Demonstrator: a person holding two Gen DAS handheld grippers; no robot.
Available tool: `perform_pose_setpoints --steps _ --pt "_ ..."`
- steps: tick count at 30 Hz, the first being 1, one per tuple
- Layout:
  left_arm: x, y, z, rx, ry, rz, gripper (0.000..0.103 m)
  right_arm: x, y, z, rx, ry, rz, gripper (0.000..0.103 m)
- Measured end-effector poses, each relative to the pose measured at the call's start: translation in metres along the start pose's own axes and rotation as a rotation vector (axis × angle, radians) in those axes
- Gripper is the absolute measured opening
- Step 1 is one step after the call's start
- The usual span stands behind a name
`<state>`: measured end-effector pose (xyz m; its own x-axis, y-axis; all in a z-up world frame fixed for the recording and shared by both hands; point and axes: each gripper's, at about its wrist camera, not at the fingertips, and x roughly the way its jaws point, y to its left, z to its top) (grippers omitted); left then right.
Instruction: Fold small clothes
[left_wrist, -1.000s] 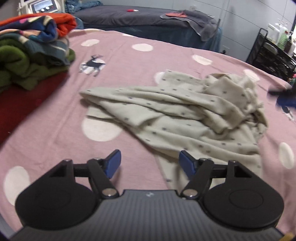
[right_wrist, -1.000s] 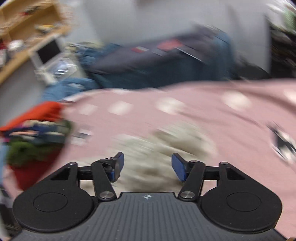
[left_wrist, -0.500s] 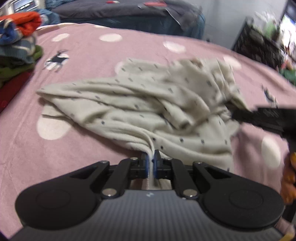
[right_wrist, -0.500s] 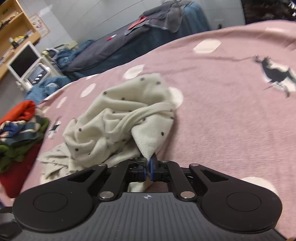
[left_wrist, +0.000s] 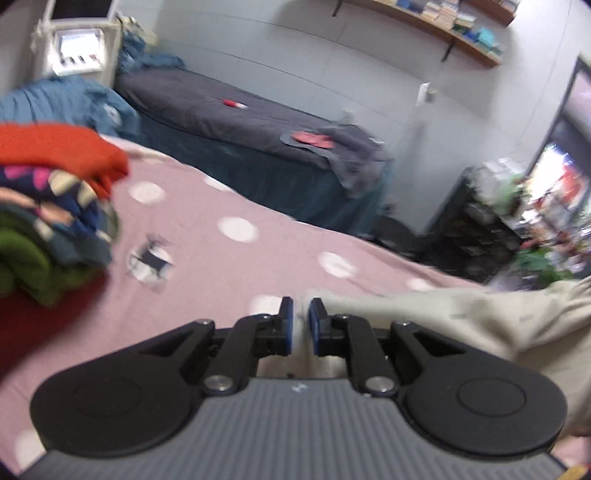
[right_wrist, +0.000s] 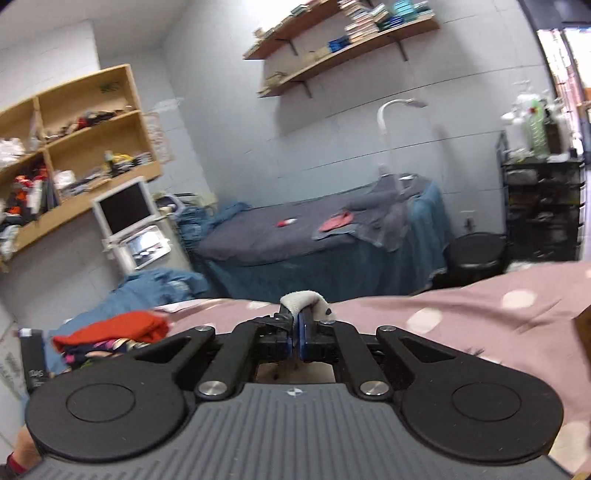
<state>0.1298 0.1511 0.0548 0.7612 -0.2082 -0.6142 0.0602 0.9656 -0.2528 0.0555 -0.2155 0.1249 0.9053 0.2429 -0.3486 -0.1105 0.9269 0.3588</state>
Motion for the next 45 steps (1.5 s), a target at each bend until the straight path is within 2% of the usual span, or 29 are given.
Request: perform_pose_setpoints --steps 2,4,5,6,7,8,9,10,13,15,18,20,21,22,24,25,27,28,29,30,32,35,37,39,41,43,45 --pt "0.02 -0.001 0.0 0.051 0.02 0.162 0.012 0.023 -0.012 0.003 -0.001 0.004 -0.082 0.005" --pt "0.032 0.002 -0.005 0.062 0.035 0.19 0.017 0.056 -0.04 -0.007 0.074 0.042 -0.185 0.017" --pt "0.035 0.002 -0.01 0.066 0.06 0.18 0.021 0.068 -0.051 -0.014 0.088 0.069 -0.197 0.031" --pt "0.035 0.001 -0.017 0.071 0.089 0.155 0.031 0.078 -0.064 -0.025 0.107 0.11 -0.214 0.036" --pt "0.034 0.0 -0.026 0.077 0.112 0.123 0.049 0.083 -0.071 -0.036 0.117 0.139 -0.251 0.038" --pt "0.033 -0.003 -0.036 0.086 0.13 0.084 0.059 0.081 -0.075 -0.05 0.121 0.153 -0.292 0.044" --pt "0.031 -0.007 -0.047 0.095 0.146 0.048 0.073 0.077 -0.078 -0.062 0.136 0.161 -0.309 0.056" --pt "0.029 -0.013 -0.061 0.111 0.169 0.012 0.078 0.072 -0.081 -0.075 0.162 0.183 -0.296 0.062" --pt "0.032 -0.038 -0.096 0.178 0.233 -0.077 0.078 0.057 -0.087 -0.113 0.267 0.264 -0.191 0.063" --pt "0.038 -0.061 -0.118 0.249 0.261 -0.11 0.078 0.052 -0.084 -0.136 0.303 0.336 -0.142 0.063" --pt "0.06 -0.089 -0.139 0.336 0.298 -0.084 0.077 0.055 -0.072 -0.16 0.296 0.41 -0.123 0.062" --pt "0.076 -0.1 -0.147 0.371 0.311 -0.062 0.059 0.06 -0.069 -0.168 0.305 0.445 -0.169 0.062" --pt "0.082 -0.105 -0.149 0.372 0.324 -0.06 0.039 0.062 -0.066 -0.172 0.311 0.472 -0.184 0.062" --pt "0.089 -0.106 -0.15 0.359 0.336 -0.063 0.027 0.065 -0.062 -0.176 0.315 0.5 -0.194 0.061" --pt "0.094 -0.106 -0.148 0.328 0.34 -0.06 0.019 0.067 -0.056 -0.182 0.316 0.542 -0.212 0.06" --pt "0.093 -0.106 -0.147 0.327 0.335 -0.062 0.011 0.065 -0.053 -0.184 0.317 0.548 -0.221 0.06" --pt "0.092 -0.106 -0.143 0.322 0.331 -0.07 0.009 0.06 -0.049 -0.188 0.351 0.536 -0.216 0.06" --pt "0.092 -0.105 -0.142 0.308 0.33 -0.078 0.008 0.062 -0.049 -0.19 0.369 0.533 -0.184 0.06" --pt "0.092 -0.102 -0.138 0.286 0.333 -0.09 0.007 0.064 -0.05 -0.195 0.383 0.54 -0.166 0.049" --pt "0.089 -0.097 -0.133 0.268 0.332 -0.1 0.007 0.069 -0.052 -0.198 0.388 0.544 -0.169 0.01" --pt "0.077 -0.089 -0.119 0.257 0.302 -0.097 0.007 0.072 -0.055 -0.195 0.396 0.527 -0.153 0.007" --pt "0.04 -0.074 -0.086 0.284 0.21 -0.083 0.007 0.048 -0.05 -0.165 0.347 0.41 -0.117 0.006" --pt "0.007 -0.061 -0.064 0.295 0.164 -0.109 0.007 0.02 -0.045 -0.135 0.314 0.371 -0.014 0.006" --pt "-0.025 -0.052 -0.048 0.333 0.125 -0.102 0.007 -0.009 -0.039 -0.11 0.29 0.41 0.154 0.006" --pt "-0.052 -0.045 -0.04 0.38 0.103 -0.068 0.007 -0.037 -0.032 -0.097 0.26 0.491 0.318 0.006" --pt "-0.071 -0.036 -0.039 0.404 0.113 -0.029 0.007 -0.064 -0.022 -0.098 0.237 0.623 0.441 0.006" --pt "-0.08 -0.025 -0.04 0.406 0.142 0.014 0.007 -0.082 -0.017 -0.11 0.218 0.764 0.484 0.006"
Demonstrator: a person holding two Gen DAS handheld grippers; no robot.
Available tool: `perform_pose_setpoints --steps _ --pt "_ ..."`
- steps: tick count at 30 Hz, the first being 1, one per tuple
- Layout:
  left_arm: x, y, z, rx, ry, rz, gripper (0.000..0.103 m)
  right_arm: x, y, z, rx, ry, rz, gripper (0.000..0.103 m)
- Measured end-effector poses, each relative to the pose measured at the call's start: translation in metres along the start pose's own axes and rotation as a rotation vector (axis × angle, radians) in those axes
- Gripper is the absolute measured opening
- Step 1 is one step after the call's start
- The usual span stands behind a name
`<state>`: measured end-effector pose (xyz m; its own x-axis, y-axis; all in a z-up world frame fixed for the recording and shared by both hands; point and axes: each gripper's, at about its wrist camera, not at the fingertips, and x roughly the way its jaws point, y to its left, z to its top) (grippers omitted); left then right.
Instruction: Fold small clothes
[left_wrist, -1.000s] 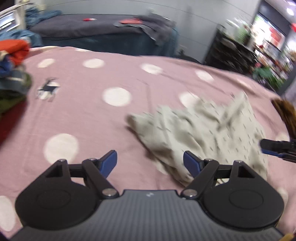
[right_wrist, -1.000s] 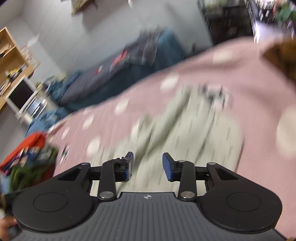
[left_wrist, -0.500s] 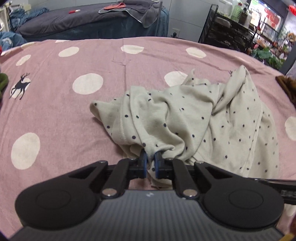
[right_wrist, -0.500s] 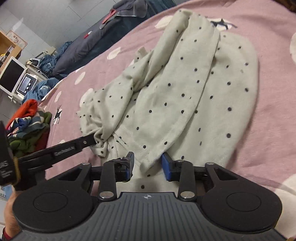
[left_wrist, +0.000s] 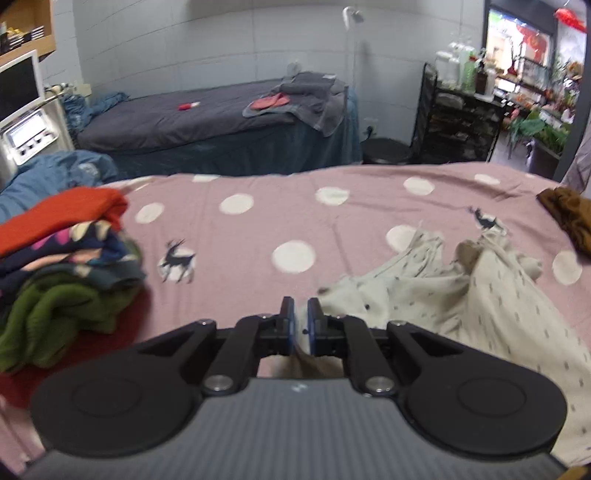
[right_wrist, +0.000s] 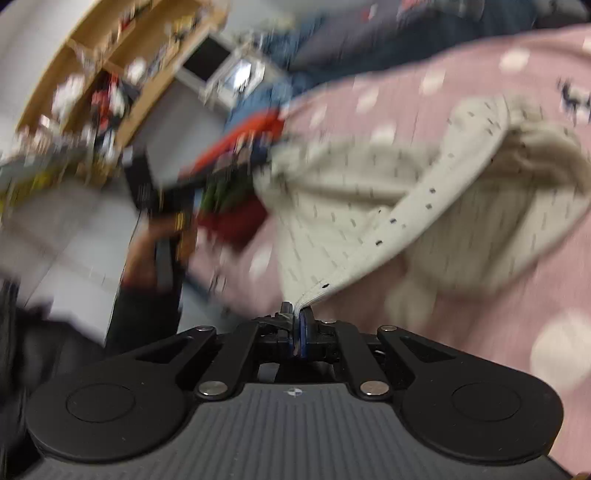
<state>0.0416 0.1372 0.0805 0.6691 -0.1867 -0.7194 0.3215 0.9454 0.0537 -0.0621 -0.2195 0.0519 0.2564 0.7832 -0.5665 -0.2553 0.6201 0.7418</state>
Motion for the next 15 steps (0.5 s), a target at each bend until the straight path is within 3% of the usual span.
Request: perform_pose_setpoints --steps 2,4,6,8,10,12,13,14,15 --pt "0.004 0.009 -0.01 0.004 0.064 0.045 0.01 0.004 -0.004 -0.023 0.014 0.102 -0.128 0.006" --pt "0.021 0.02 -0.019 -0.012 0.101 0.151 0.038 0.006 -0.024 -0.038 0.071 0.152 -0.276 0.008" --pt "0.041 0.032 -0.025 -0.046 0.121 0.209 0.046 0.007 -0.049 -0.044 0.135 0.162 -0.374 0.027" --pt "0.054 0.028 -0.021 -0.048 0.102 0.155 0.048 -0.001 -0.068 -0.038 0.212 0.06 -0.46 0.035" --pt "0.067 0.009 -0.012 -0.019 0.046 0.069 0.067 -0.009 -0.075 -0.022 0.205 -0.07 -0.474 0.052" --pt "0.086 -0.02 0.002 0.044 0.016 -0.006 0.083 -0.011 -0.074 0.003 0.141 -0.207 -0.487 0.084" --pt "0.099 -0.037 0.008 0.086 -0.005 -0.033 0.086 -0.006 -0.073 0.018 0.081 -0.257 -0.499 0.096" --pt "0.111 -0.054 0.014 0.138 -0.022 -0.051 0.086 0.001 -0.072 0.03 0.034 -0.282 -0.506 0.103" --pt "0.124 -0.07 0.021 0.195 -0.036 -0.057 0.087 0.006 -0.076 0.049 -0.013 -0.304 -0.521 0.103"
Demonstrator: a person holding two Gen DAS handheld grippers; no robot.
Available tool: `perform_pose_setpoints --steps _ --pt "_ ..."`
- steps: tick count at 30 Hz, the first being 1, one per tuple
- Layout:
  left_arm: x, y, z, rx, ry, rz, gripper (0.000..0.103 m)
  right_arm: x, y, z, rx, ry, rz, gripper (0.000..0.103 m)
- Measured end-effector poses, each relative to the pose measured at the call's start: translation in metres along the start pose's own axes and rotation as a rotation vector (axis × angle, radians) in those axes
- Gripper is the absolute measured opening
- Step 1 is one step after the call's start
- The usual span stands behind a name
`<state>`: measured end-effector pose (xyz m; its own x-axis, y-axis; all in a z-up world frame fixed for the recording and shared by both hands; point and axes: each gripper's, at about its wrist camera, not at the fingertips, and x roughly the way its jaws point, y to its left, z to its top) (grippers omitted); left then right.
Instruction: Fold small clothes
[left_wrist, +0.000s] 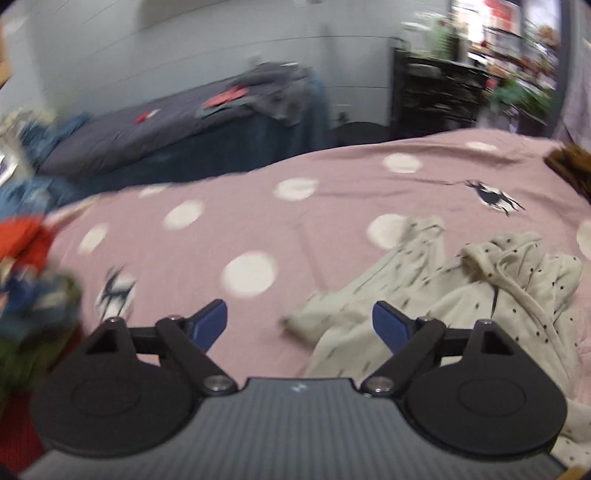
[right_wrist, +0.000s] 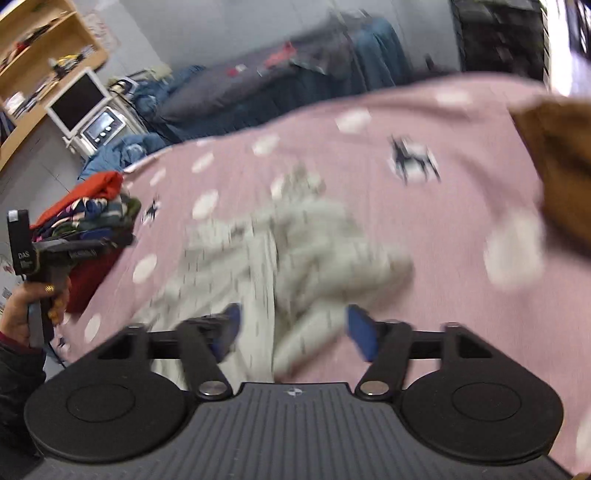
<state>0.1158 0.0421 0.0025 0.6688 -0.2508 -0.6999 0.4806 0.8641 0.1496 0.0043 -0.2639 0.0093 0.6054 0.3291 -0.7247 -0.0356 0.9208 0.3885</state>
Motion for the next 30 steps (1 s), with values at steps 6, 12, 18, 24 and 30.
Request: perform_pose_setpoints --steps 6,12,18,24,30 --pt "0.1 -0.054 0.036 0.316 0.008 -0.035 0.1 0.077 0.018 0.061 -0.168 0.011 0.009 0.103" --pt "0.136 -0.086 0.014 0.423 0.174 -0.217 0.088 0.136 -0.004 0.072 -0.204 0.269 -0.172 0.103" --pt "0.116 -0.092 -0.002 0.403 0.174 -0.353 0.002 0.101 -0.025 0.021 -0.145 0.301 -0.097 0.025" --pt "0.093 -0.048 0.042 0.202 -0.022 -0.159 0.0 0.031 -0.013 0.023 -0.18 0.117 -0.167 0.022" --pt "0.076 -0.004 0.079 0.125 -0.065 -0.117 0.039 -0.03 0.005 0.074 -0.271 -0.179 -0.415 0.022"
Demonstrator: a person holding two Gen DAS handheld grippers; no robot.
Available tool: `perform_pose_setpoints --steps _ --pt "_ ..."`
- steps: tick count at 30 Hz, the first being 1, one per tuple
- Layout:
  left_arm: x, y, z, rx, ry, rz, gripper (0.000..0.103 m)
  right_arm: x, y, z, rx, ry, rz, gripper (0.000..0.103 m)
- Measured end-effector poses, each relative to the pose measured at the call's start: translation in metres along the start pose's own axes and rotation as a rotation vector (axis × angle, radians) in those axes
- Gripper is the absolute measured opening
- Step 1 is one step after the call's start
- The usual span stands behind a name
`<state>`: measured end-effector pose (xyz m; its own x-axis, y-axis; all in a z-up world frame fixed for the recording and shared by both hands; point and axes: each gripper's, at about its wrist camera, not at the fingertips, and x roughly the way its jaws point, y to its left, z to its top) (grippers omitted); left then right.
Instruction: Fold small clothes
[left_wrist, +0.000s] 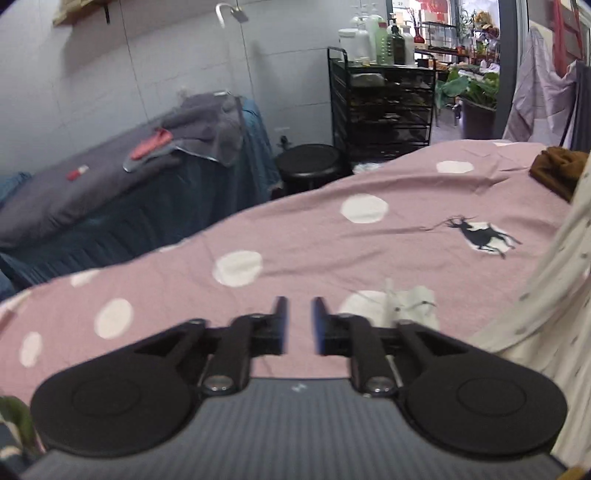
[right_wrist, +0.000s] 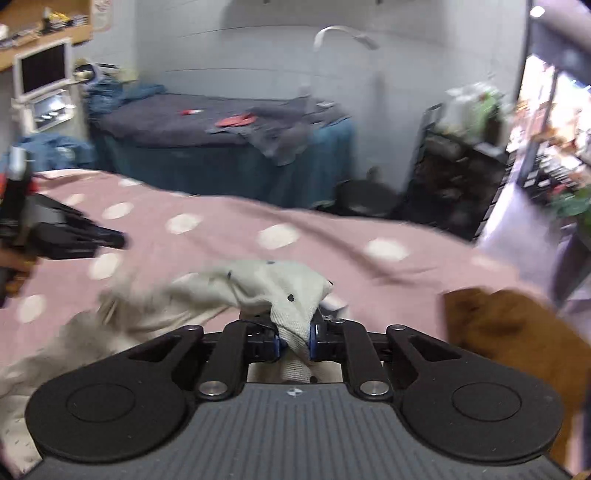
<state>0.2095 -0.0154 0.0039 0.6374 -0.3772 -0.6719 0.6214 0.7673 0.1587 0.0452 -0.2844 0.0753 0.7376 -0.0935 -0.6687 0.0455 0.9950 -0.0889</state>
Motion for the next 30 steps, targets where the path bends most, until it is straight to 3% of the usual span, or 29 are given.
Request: perform_pose_setpoints --steps 1,5,7,11,13,15,17,18,19,21,23,24,26,27,30 --pt "0.003 0.001 0.0 -0.008 0.003 0.014 0.057 0.001 -0.008 0.003 0.022 0.013 -0.038 0.022" --pt "0.025 -0.005 -0.007 -0.055 0.063 -0.099 0.062 0.021 -0.044 -0.022 0.14 0.115 -0.136 0.025" --pt "0.041 -0.017 -0.009 -0.032 0.094 -0.107 0.078 0.027 -0.051 -0.047 0.182 0.202 -0.086 0.024" --pt "0.075 -0.055 -0.005 0.074 0.089 -0.094 0.086 0.016 -0.039 -0.089 0.157 0.312 -0.057 0.029" --pt "0.095 -0.072 -0.001 0.097 0.128 -0.108 0.092 0.017 -0.038 -0.105 0.177 0.357 -0.045 0.033" --pt "0.112 -0.093 -0.002 0.14 0.167 -0.093 0.092 0.012 -0.039 -0.115 0.209 0.356 -0.056 0.046" --pt "0.119 -0.107 -0.008 0.177 0.189 -0.121 0.066 0.002 -0.038 -0.115 0.212 0.318 -0.082 0.054" --pt "0.116 -0.107 -0.009 0.142 0.187 -0.196 0.023 -0.004 -0.038 -0.113 0.209 0.295 -0.101 0.059" --pt "0.113 -0.104 -0.008 0.083 0.21 -0.271 0.005 -0.009 -0.038 -0.11 0.201 0.272 -0.12 0.061" --pt "0.103 -0.099 -0.005 0.049 0.192 -0.248 0.004 -0.017 -0.039 -0.101 0.182 0.2 -0.14 0.074" --pt "0.089 -0.085 -0.002 0.041 0.131 -0.178 0.004 -0.018 -0.036 -0.089 0.16 0.124 -0.108 0.082" --pt "0.082 -0.073 0.0 0.013 0.105 -0.137 0.004 -0.016 -0.033 -0.082 0.147 0.095 -0.073 0.092" --pt "0.065 -0.034 0.005 -0.074 0.039 -0.006 0.004 -0.005 -0.018 -0.067 0.111 0.061 0.017 0.101" --pt "0.055 -0.013 0.007 -0.104 0.0 0.097 0.004 0.004 -0.007 -0.059 0.087 0.053 0.063 0.103" --pt "0.022 0.067 0.006 -0.297 -0.069 0.285 0.004 0.047 0.032 -0.04 0.024 0.079 0.2 0.103"
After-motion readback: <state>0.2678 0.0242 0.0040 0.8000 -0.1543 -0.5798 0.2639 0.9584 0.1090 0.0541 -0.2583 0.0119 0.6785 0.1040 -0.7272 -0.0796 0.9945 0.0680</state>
